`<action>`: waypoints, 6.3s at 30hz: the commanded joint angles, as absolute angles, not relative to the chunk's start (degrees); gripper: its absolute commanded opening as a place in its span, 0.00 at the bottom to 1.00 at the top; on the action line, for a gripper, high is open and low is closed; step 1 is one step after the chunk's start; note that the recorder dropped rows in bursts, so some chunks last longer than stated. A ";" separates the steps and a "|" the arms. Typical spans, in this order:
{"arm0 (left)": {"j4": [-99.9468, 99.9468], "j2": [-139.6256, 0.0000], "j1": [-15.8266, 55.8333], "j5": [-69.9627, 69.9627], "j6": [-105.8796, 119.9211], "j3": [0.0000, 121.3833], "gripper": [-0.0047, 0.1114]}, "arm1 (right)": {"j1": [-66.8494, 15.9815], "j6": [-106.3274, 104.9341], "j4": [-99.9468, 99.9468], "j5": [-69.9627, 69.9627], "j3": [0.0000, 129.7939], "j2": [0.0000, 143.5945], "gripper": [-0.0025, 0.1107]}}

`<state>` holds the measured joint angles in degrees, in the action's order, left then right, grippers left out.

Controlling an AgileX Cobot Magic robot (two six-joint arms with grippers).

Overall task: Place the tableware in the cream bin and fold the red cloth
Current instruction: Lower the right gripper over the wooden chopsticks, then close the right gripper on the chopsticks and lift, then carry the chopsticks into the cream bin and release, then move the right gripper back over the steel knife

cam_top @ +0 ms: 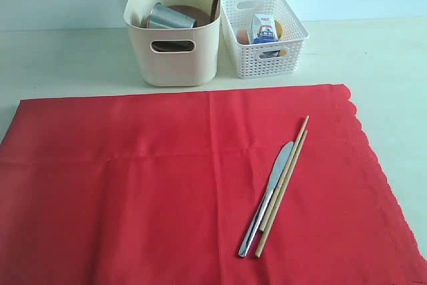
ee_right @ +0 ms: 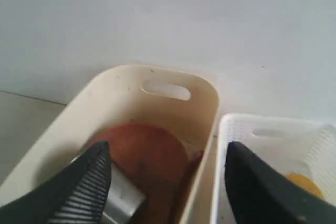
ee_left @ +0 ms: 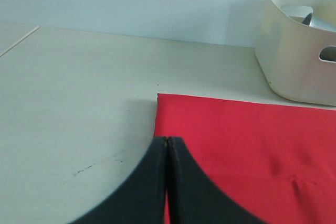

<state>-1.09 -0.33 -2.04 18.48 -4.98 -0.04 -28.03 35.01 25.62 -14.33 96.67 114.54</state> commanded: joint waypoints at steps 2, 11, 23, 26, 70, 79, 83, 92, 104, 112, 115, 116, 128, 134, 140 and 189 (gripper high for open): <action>-0.78 0.00 -2.10 18.13 -4.73 0.00 0.05 | -27.96 32.35 26.18 -30.12 96.98 109.57 0.54; -0.78 0.00 -2.10 18.13 -4.73 0.00 0.05 | -27.96 23.33 24.12 -57.28 96.98 106.30 0.45; -0.78 0.00 -2.10 18.13 -4.73 0.00 0.05 | -27.96 14.97 7.31 -61.06 86.72 105.95 0.37; -0.78 0.00 -2.10 18.13 -4.73 0.00 0.05 | -27.96 14.97 6.57 -59.98 81.97 105.95 0.37; -0.78 0.00 -2.10 18.13 -4.73 0.00 0.05 | -27.96 69.05 24.45 -34.76 60.98 114.11 0.38; -0.78 0.00 -2.10 18.13 -4.73 0.00 0.05 | -27.96 73.59 24.45 -36.16 60.98 113.91 0.33; -0.78 0.00 -2.10 18.13 -4.73 0.00 0.05 | -27.96 73.73 24.45 -36.29 60.98 113.91 0.33; -0.78 0.00 -2.10 18.13 -4.73 0.00 0.05 | -27.96 73.62 24.45 -36.28 60.98 113.91 0.25; -0.78 0.00 -2.10 18.13 -4.73 0.00 0.05 | -27.96 73.73 25.64 -37.12 60.98 111.54 0.02; -0.78 0.00 -2.10 18.13 -4.73 0.00 0.05 | -27.96 77.26 33.56 -37.61 60.98 103.10 0.02; -0.78 0.00 -2.10 18.13 -4.73 0.00 0.05 | -27.96 79.40 36.84 -37.61 60.98 99.84 0.02; -0.78 0.00 -2.10 18.13 -4.73 0.00 0.05 | -27.96 80.29 38.28 -37.49 60.98 98.69 0.02; -0.78 0.00 -2.10 18.13 -4.73 0.00 0.05 | -27.96 81.51 48.99 -18.83 67.37 93.35 0.02; -0.78 0.00 -2.10 18.13 -4.73 0.00 0.05 | -24.69 81.61 50.42 -9.12 84.26 101.87 0.02; -0.78 0.00 -2.10 18.13 -4.73 0.00 0.05 | -16.41 81.61 47.70 17.08 98.76 116.30 0.02; -0.90 0.00 -2.10 18.13 -4.74 0.00 0.05 | 4.22 118.51 99.95 69.96 107.77 119.44 0.18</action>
<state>-1.09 -0.33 -2.04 18.48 -4.98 -0.04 1.53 117.71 99.21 61.84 110.91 122.21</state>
